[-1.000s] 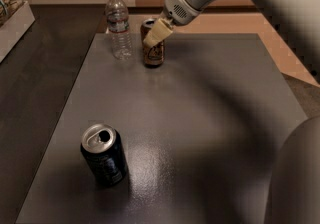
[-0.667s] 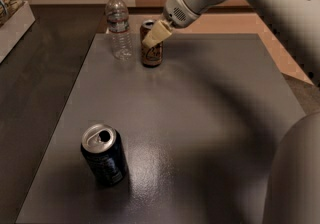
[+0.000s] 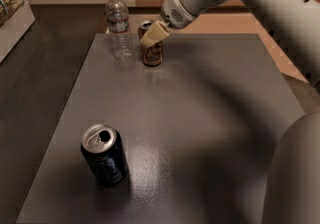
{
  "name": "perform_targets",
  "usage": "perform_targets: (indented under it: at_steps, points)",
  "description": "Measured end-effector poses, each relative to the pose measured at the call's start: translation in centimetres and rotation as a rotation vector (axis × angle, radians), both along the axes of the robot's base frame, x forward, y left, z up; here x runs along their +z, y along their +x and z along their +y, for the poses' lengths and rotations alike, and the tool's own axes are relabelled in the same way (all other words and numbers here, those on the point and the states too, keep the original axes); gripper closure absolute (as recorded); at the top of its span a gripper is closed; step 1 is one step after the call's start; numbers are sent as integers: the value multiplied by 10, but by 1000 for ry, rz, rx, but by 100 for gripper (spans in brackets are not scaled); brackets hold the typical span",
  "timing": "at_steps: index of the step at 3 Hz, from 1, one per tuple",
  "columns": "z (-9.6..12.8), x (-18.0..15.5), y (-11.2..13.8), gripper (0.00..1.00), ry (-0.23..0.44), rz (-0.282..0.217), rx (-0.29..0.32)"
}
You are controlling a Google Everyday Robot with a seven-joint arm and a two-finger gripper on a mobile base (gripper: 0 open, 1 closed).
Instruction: Move orange can near water bottle
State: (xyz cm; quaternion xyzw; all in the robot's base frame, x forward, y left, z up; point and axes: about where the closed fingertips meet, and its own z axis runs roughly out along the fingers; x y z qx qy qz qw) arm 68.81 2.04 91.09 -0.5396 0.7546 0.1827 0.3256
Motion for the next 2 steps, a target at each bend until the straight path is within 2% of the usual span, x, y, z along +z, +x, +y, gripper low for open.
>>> perform_targets:
  at_steps: [1,2]
  points:
    - [1,-1,0,0,0,2,2]
    - [1,-1,0,0,0,2,2]
